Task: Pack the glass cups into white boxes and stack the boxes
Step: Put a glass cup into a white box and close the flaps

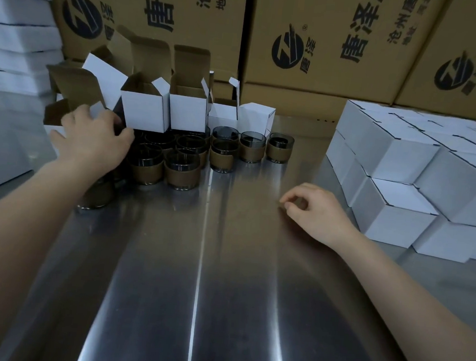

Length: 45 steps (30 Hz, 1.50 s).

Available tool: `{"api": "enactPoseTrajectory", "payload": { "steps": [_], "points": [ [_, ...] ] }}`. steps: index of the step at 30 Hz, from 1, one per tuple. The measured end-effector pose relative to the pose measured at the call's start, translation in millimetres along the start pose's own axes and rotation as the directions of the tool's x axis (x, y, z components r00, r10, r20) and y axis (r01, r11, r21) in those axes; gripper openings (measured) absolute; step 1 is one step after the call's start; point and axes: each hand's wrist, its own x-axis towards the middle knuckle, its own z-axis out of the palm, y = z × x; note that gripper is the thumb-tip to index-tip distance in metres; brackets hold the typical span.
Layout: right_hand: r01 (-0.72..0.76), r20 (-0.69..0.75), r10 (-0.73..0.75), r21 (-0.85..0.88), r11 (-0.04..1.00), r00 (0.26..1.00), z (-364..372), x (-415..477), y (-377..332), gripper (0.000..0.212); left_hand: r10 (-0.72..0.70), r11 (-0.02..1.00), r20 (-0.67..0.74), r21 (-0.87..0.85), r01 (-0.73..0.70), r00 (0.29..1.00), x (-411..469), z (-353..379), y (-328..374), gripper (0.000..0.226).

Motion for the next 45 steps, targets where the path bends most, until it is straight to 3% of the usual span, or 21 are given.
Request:
{"api": "enactPoseTrajectory", "payload": {
  "steps": [6, 11, 17, 19, 21, 23, 24, 25, 26, 28, 31, 35, 41, 45],
  "points": [
    [0.010, -0.007, -0.009, 0.010, 1.000, 1.000, 0.3, 0.3, 0.5, 0.010, 0.037, 0.999, -0.029, -0.030, -0.038, 0.999, 6.1, 2.1, -10.2, 0.044],
    [0.009, -0.003, -0.009, 0.013, 1.000, 1.000, 0.4, 0.3, 1.0, 0.010, 0.029, 0.974, -0.031, -0.224, -0.035, 0.999, 4.8, 1.1, -12.9, 0.048],
    [0.012, 0.005, -0.012, 0.027, 1.000, 1.000, -0.3, -0.8, 1.8, 0.013, -0.047, 0.944, -0.017, -0.328, 0.039, 0.999, 0.0, -0.4, -10.6, 0.050],
    [0.009, 0.010, -0.009, 0.030, 0.999, 1.000, 0.1, -0.7, 2.0, 0.013, -0.065, 0.939, 0.031, -0.337, 0.071, 0.997, 0.8, -2.5, -11.3, 0.045],
    [0.004, 0.011, -0.005, 0.032, 0.999, 1.000, 0.3, -0.6, 2.3, 0.013, -0.099, 0.924, 0.035, -0.368, 0.105, 0.995, 2.7, -3.0, -11.6, 0.019],
    [0.004, 0.013, -0.005, 0.029, 1.000, 1.000, 0.6, -0.3, 2.6, 0.013, -0.108, 0.920, -0.008, -0.381, 0.097, 0.994, 2.5, -3.4, -11.3, 0.030],
    [0.005, 0.015, -0.006, 0.026, 1.000, 1.000, 0.6, -0.2, 2.9, 0.012, -0.103, 0.919, -0.018, -0.385, 0.088, 0.995, 2.4, -5.0, -11.0, 0.029],
    [0.005, 0.017, -0.006, 0.025, 1.000, 1.000, 0.8, -0.2, 3.2, 0.011, -0.097, 0.921, -0.025, -0.382, 0.080, 0.995, 1.1, -7.5, -11.0, 0.015],
    [0.005, 0.018, -0.005, 0.024, 1.000, 1.000, 0.9, -0.2, 3.4, 0.011, -0.095, 0.927, -0.045, -0.368, 0.072, 0.995, 1.5, -8.0, -12.2, 0.019],
    [0.003, 0.020, -0.004, 0.024, 1.000, 1.000, 1.1, 0.0, 3.6, 0.011, -0.062, 0.934, -0.114, -0.358, 0.017, 0.992, 0.1, -6.3, -11.9, 0.051],
    [0.000, 0.022, -0.001, 0.021, 1.000, 1.000, 0.8, 0.0, 3.0, 0.010, 0.035, 0.930, -0.338, -0.334, -0.155, 0.940, -8.9, -9.8, -3.9, 0.053],
    [-0.010, 0.026, 0.009, 0.026, 1.000, 1.000, 0.0, -1.4, 2.0, 0.011, 0.146, 0.894, -0.505, -0.301, -0.333, 0.850, -29.7, -19.5, 18.2, 0.053],
    [-0.012, -0.075, 0.021, 0.123, 0.992, 0.997, 0.3, -3.8, -3.5, 0.017, 0.314, 0.792, -0.513, -0.322, -0.518, 0.799, -95.8, -29.5, 71.6, 0.051],
    [0.025, -0.089, 0.016, 0.436, 0.899, 0.996, -4.8, -8.7, -10.0, 0.040, 0.396, 0.748, -0.399, -0.382, -0.543, 0.827, -151.1, -18.9, 101.0, 0.053]
  ]
}}
